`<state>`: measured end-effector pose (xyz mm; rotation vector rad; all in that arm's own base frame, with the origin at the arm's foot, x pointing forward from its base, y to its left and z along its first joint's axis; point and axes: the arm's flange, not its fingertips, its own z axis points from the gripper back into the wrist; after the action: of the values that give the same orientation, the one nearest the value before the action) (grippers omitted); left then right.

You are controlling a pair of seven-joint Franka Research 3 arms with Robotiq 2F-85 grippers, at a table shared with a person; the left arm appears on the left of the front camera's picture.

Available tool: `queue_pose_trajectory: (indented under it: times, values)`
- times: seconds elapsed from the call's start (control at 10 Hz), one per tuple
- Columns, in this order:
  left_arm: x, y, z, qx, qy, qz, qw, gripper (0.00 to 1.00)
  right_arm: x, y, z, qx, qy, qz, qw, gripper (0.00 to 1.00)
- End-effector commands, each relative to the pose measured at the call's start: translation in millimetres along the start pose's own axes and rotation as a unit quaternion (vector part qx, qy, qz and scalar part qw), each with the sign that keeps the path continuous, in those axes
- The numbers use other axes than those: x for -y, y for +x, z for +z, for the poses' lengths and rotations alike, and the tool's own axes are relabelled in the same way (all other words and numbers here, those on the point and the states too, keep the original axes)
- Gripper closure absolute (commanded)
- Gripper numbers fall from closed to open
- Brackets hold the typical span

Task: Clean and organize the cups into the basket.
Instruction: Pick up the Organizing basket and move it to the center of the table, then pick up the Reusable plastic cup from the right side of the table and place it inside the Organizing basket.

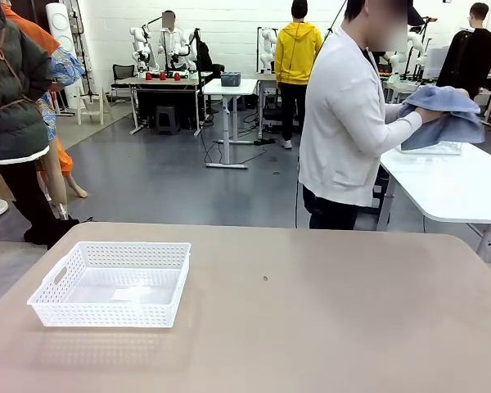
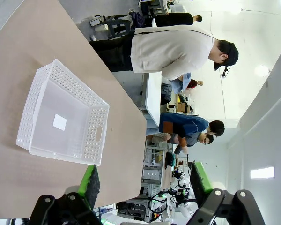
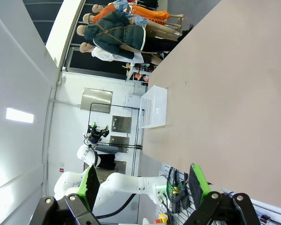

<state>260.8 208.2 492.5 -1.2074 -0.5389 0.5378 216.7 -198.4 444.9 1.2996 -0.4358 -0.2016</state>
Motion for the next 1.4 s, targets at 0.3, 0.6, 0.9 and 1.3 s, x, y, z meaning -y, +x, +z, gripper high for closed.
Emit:
queue_pose_trajectory:
  times: [0.3, 0.6, 0.9, 1.3]
  values:
    - [-0.7, 1.3, 0.8, 0.001, -0.006, -0.007, 1.0, 0.0, -0.3, 1.7, 0.1, 0.003, 0.008, 0.007, 1.0, 0.0]
    - [-0.7, 1.3, 0.8, 0.001, -0.006, -0.007, 1.0, 0.0, -0.3, 1.7, 0.1, 0.003, 0.008, 0.007, 1.0, 0.0]
    - [-0.7, 1.3, 0.8, 0.001, -0.006, -0.007, 1.0, 0.0, -0.3, 1.7, 0.1, 0.003, 0.008, 0.007, 1.0, 0.0]
    - [-0.7, 1.3, 0.8, 0.001, -0.006, -0.007, 1.0, 0.0, -0.3, 1.7, 0.1, 0.003, 0.008, 0.007, 1.0, 0.0]
